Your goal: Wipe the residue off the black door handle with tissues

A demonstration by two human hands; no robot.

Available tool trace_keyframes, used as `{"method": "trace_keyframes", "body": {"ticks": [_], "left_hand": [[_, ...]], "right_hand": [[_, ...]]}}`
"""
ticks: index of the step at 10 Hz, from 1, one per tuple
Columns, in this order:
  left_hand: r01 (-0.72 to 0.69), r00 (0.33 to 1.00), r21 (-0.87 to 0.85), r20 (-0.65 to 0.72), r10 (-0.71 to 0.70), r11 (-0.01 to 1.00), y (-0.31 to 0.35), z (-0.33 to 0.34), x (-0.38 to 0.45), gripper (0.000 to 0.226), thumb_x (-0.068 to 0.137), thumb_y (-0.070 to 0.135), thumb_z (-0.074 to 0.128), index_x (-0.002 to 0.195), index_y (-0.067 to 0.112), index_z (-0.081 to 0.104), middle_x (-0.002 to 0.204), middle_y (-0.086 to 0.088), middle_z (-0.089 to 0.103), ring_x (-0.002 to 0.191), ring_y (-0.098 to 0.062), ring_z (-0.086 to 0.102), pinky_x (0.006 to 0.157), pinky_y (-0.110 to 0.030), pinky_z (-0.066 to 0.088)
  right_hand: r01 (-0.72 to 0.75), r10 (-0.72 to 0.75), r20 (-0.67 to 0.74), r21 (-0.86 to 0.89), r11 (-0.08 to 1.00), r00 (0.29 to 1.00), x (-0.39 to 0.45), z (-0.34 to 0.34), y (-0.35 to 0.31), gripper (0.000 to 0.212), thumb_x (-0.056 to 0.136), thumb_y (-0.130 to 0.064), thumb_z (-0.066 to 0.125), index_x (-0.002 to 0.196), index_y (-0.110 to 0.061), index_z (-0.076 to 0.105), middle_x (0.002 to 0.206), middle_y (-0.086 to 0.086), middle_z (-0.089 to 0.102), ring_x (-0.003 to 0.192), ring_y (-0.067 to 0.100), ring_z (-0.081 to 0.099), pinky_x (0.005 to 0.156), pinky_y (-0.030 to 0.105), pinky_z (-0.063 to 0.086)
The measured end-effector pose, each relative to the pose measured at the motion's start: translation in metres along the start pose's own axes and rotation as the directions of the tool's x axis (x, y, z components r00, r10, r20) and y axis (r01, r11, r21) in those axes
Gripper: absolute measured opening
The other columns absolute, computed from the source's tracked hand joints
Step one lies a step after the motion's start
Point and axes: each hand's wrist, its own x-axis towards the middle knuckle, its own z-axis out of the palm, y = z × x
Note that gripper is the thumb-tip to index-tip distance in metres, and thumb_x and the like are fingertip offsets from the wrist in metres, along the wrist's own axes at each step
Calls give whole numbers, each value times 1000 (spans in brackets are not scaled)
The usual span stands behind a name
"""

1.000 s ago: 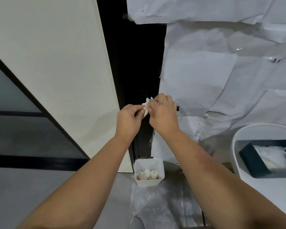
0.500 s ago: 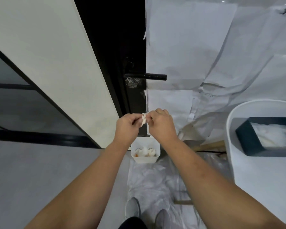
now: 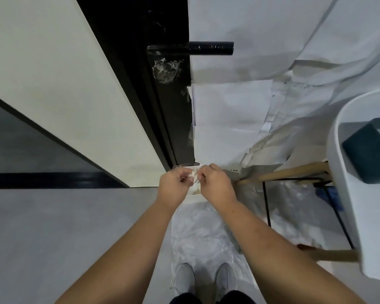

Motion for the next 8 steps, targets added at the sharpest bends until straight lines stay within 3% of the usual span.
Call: {"method": "trace_keyframes", "body": {"ticks": [1, 2, 3, 4, 5, 8], "left_hand": [[12, 999, 21, 37, -13, 1000, -20, 15, 11, 18, 86, 6, 65, 93, 18, 78, 82, 6, 74, 74, -9, 66, 72, -18, 49], [37, 997, 32, 72, -39, 999, -38, 26, 24, 23, 88, 4, 60, 94, 18, 78, 79, 6, 73, 76, -13, 68, 75, -25, 51], [78, 995, 91, 63, -84, 993, -50, 35, 39, 34, 92, 1, 49, 114, 13, 72, 94, -2, 72, 93, -20, 66, 85, -26, 49], [169, 980, 181, 72, -185, 969, -62, 41, 50, 43, 97, 5, 42, 138, 9, 52, 129, -9, 60, 122, -26, 54, 101, -27, 39], [248, 959, 192, 86, -268, 949, -72, 44, 54, 48, 97, 2, 38, 143, 11, 45, 143, -11, 50, 131, -25, 47, 104, -25, 35], [269, 959, 194, 34, -281, 943, -53, 34, 37, 48, 97, 6, 41, 144, 13, 43, 144, -11, 50, 133, -26, 45, 109, -30, 35]], "right_hand": [[-39, 39, 19, 32, 999, 999, 5, 21, 14, 14, 85, -6, 54, 83, -15, 65, 85, 3, 55, 77, 25, 57, 61, 32, 45], [-55, 52, 45, 50, 997, 998, 10, 34, 26, 20, 82, 1, 52, 83, -13, 67, 82, 0, 47, 71, 23, 52, 59, 24, 36], [-80, 75, 112, 40, 996, 991, 21, 44, 36, 28, 77, 5, 46, 89, -8, 67, 79, 2, 46, 70, 25, 50, 57, 21, 33], [-105, 115, 165, -66, 992, 980, 32, 57, 50, 36, 78, 4, 47, 108, -5, 65, 95, 17, 60, 88, 35, 59, 71, 32, 47], [-148, 157, 179, -63, 987, 971, 34, 62, 59, 41, 82, 1, 49, 120, -9, 62, 110, 16, 59, 94, 33, 61, 80, 33, 49], [-136, 137, 131, -17, 991, 982, 24, 38, 50, 36, 88, -6, 49, 121, -12, 62, 120, 10, 54, 101, 29, 59, 88, 33, 49]]}}
